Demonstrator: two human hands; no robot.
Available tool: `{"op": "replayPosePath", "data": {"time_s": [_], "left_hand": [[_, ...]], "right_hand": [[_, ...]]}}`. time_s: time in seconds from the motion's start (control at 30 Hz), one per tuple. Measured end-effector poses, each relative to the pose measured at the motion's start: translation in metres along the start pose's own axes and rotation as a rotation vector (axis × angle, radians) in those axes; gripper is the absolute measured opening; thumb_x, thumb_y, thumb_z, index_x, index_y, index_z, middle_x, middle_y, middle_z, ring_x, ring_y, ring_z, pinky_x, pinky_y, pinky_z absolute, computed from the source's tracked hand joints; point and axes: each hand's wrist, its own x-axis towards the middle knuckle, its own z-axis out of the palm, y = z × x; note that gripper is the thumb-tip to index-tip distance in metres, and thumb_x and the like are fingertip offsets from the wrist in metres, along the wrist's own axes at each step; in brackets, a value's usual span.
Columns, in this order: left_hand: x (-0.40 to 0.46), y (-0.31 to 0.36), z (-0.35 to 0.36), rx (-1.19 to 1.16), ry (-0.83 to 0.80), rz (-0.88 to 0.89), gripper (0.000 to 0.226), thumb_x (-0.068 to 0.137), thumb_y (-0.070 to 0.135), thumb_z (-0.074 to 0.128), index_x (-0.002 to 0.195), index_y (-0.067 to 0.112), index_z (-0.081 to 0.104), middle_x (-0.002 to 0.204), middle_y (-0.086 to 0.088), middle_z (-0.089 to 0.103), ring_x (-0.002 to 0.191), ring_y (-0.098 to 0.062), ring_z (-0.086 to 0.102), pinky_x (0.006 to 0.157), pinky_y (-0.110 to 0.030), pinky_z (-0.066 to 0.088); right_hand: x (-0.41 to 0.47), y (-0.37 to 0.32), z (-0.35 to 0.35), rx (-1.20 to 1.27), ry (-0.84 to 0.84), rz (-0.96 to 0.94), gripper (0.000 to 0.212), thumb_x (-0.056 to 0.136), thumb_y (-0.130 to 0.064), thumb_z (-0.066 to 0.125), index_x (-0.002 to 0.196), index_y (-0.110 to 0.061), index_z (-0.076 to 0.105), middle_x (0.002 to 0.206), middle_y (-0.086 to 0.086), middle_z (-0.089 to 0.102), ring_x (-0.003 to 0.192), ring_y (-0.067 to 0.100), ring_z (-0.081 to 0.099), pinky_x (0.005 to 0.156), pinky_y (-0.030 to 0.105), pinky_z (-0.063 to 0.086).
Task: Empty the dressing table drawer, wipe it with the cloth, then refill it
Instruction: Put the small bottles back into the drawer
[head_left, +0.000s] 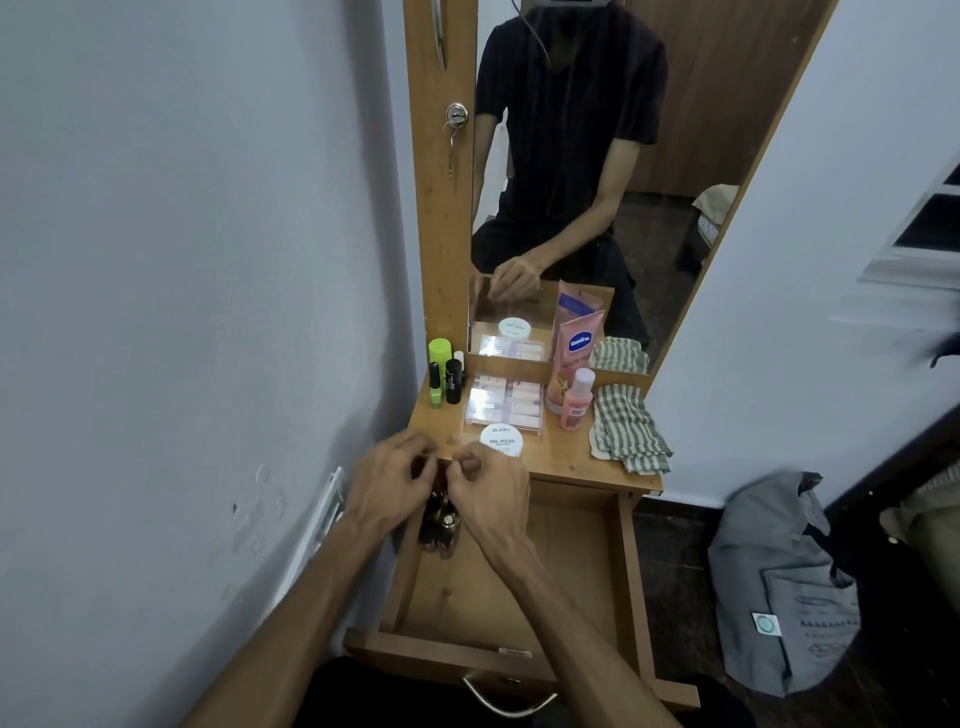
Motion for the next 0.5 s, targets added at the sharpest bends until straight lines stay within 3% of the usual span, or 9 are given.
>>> {"op": "replayPosePath", "data": {"time_s": [0.17,0.3,0.5], "left_hand": [[0.053,0.008,-0.005,-0.036,0.12,-0.139,0.02,0.094,0.028,0.064,0.11,0.017,0.071,0.106,-0.001,0.069,0.087,-0.021,0.065,0.073,-0.03,0.05],[0.085,0.004,0.0,-0.039,0.198,-0.268,0.03,0.094,0.029,0.066,0.119,0.014,0.067,0.115,-0.004,0.069,0.099,-0.024,0.066,0.077,-0.029,0.045],[0.106,-0.011,0.01,-0.005,0.144,-0.323,0.043,0.092,0.04,0.068,0.128,0.018,0.063,0.115,-0.001,0.067,0.101,-0.022,0.065,0.074,-0.026,0.04]], "right_hand": [[0.045,-0.021,0.002,0.031,0.06,-0.001,0.016,0.088,-0.03,0.064,0.095,-0.024,0.077,0.083,-0.006,0.077,0.072,0.009,0.069,0.072,0.032,0.06],[0.082,-0.031,0.006,0.012,0.057,0.037,0.022,0.087,-0.035,0.067,0.106,-0.024,0.073,0.091,-0.007,0.077,0.086,0.018,0.07,0.078,0.037,0.057],[0.116,-0.038,0.017,-0.086,0.049,0.021,0.031,0.085,-0.038,0.072,0.112,-0.023,0.067,0.099,0.0,0.073,0.094,0.026,0.067,0.078,0.037,0.054]]}}
